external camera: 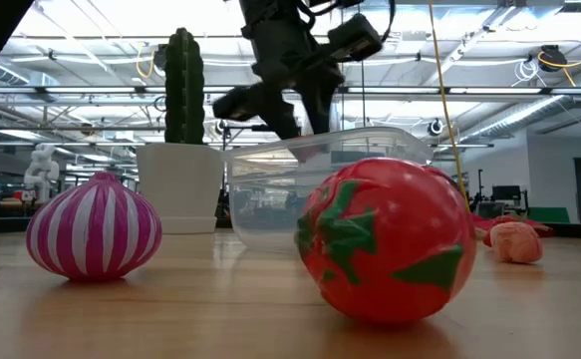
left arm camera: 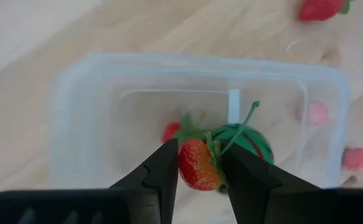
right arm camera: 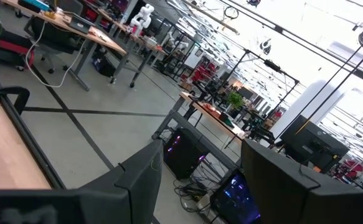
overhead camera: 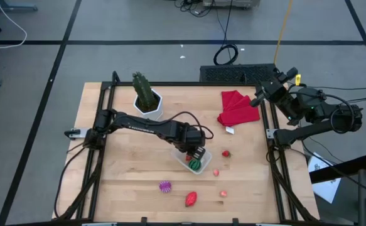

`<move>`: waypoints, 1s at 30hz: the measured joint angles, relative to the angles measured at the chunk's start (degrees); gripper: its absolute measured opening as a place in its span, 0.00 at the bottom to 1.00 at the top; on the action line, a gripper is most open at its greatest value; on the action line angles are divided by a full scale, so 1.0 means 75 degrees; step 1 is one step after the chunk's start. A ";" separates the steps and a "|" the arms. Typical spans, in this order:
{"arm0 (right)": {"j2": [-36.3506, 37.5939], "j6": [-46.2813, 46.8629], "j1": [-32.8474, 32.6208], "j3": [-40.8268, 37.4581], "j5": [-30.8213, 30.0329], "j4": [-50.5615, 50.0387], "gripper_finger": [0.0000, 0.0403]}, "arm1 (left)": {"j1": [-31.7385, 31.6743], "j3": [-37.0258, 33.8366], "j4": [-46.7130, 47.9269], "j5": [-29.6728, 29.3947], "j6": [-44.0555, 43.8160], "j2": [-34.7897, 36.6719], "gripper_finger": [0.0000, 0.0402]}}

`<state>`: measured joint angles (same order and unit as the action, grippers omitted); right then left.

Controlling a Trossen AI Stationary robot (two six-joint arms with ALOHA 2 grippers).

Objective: Pick and placing Produce into tupperware
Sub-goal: Put the bottom strawberry into the transparent bin

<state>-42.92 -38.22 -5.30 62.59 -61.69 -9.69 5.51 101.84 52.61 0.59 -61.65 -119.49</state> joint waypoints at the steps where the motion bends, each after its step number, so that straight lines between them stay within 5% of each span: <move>1: -0.0005 0.0000 0.0000 -0.0002 0.0001 -0.0002 0.52 | 0.0033 -0.0004 -0.0028 0.0031 -0.0003 -0.0044 0.30; 30: 0.0000 0.0084 0.0001 -0.0001 0.0001 -0.0012 0.52 | 0.0199 -0.0003 0.0059 0.0325 -0.0253 -0.0448 0.30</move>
<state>-42.92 -37.58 -5.29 62.58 -61.69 -9.78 7.01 101.82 53.05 3.03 -63.55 -122.85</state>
